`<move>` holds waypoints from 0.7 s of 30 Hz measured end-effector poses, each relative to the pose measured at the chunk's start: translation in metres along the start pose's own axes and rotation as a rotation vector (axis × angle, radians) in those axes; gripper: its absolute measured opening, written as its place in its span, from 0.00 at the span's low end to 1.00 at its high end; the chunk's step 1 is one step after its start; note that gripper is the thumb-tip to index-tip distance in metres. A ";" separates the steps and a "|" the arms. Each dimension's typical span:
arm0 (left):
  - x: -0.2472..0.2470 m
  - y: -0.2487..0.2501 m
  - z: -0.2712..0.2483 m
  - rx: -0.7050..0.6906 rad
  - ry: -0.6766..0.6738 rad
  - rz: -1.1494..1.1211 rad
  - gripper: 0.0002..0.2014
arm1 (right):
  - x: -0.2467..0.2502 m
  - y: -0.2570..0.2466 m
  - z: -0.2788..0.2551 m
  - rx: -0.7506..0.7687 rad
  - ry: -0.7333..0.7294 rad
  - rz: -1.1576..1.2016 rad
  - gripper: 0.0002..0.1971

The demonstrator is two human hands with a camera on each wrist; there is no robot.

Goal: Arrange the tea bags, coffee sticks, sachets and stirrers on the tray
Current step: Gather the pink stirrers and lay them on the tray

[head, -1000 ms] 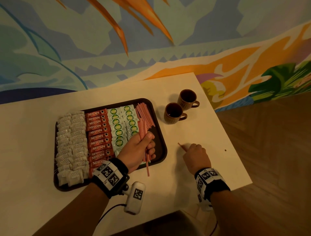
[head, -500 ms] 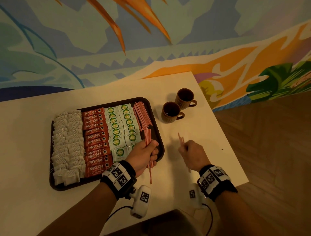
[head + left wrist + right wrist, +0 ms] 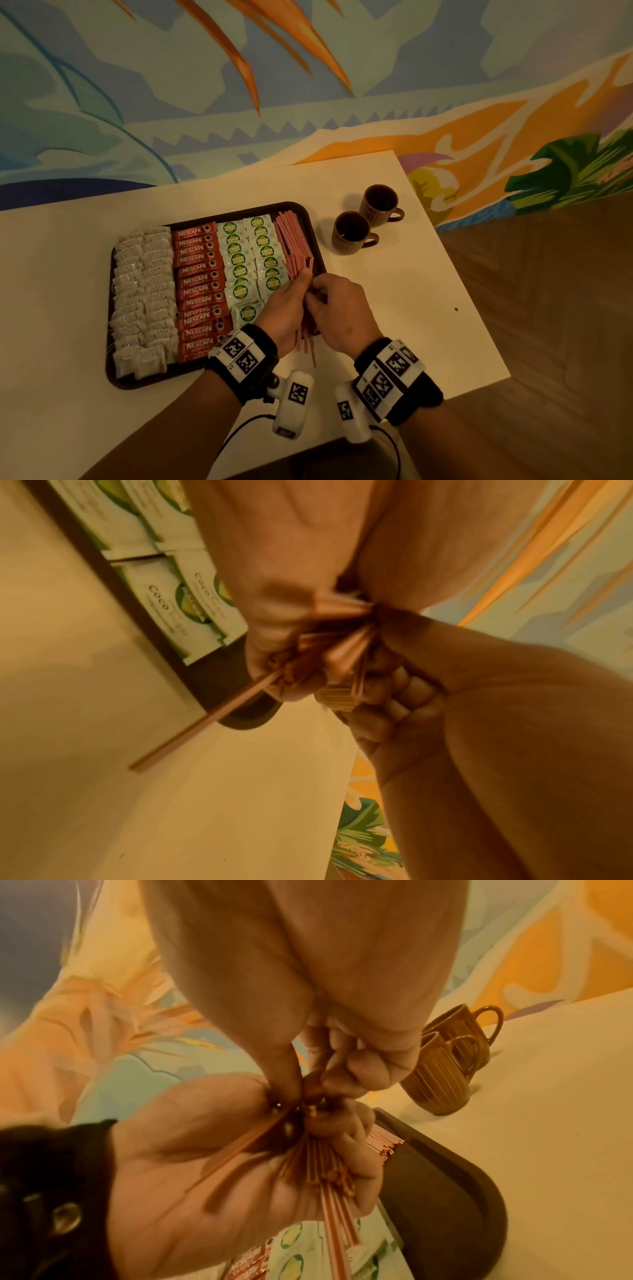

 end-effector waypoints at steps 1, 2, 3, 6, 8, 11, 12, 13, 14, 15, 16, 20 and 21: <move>0.002 0.002 0.000 -0.010 -0.002 0.012 0.19 | -0.001 -0.002 -0.001 0.023 0.000 0.018 0.08; 0.005 0.004 0.000 -0.022 0.001 0.015 0.19 | 0.000 -0.004 -0.003 0.043 0.009 0.033 0.08; 0.008 0.007 0.000 -0.035 0.002 0.008 0.18 | 0.002 -0.005 -0.004 0.046 0.033 0.059 0.07; 0.016 0.020 0.002 -0.101 0.003 -0.095 0.17 | 0.011 0.007 -0.007 -0.096 0.140 0.180 0.05; 0.020 0.034 -0.001 -0.169 0.012 -0.142 0.16 | 0.000 0.021 -0.007 -0.239 0.065 0.241 0.15; 0.014 0.055 -0.009 -0.294 -0.004 -0.110 0.13 | -0.037 0.025 -0.016 -0.436 -0.216 0.625 0.28; 0.011 0.060 -0.011 -0.338 -0.012 -0.065 0.14 | -0.045 0.018 -0.020 -0.469 -0.305 0.768 0.30; 0.008 0.065 -0.014 -0.381 -0.022 -0.007 0.15 | -0.051 0.009 -0.022 -0.473 -0.375 0.883 0.31; 0.006 0.068 -0.015 -0.426 -0.029 0.065 0.15 | -0.052 -0.001 -0.023 -0.462 -0.420 0.985 0.31; 0.005 0.070 -0.017 -0.470 -0.039 0.147 0.15 | -0.053 -0.008 -0.021 -0.449 -0.441 1.064 0.30; 0.004 0.072 -0.019 -0.515 -0.046 0.237 0.16 | -0.052 -0.013 -0.019 -0.435 -0.448 1.132 0.28; 0.004 0.076 -0.028 -0.611 -0.049 0.378 0.17 | -0.050 -0.020 -0.008 -0.426 -0.456 1.239 0.30; 0.006 0.077 -0.027 -0.607 -0.042 0.358 0.16 | -0.051 -0.019 -0.007 -0.440 -0.459 1.240 0.30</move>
Point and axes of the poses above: each hand's wrist, its own z-axis towards the middle knuckle, its own x-axis out of the back of the hand, y = z × x, the point moved 7 cm from there along z, towards the middle knuckle, and after that the axes turned 14 degrees about -z, right-handed, at the moved point
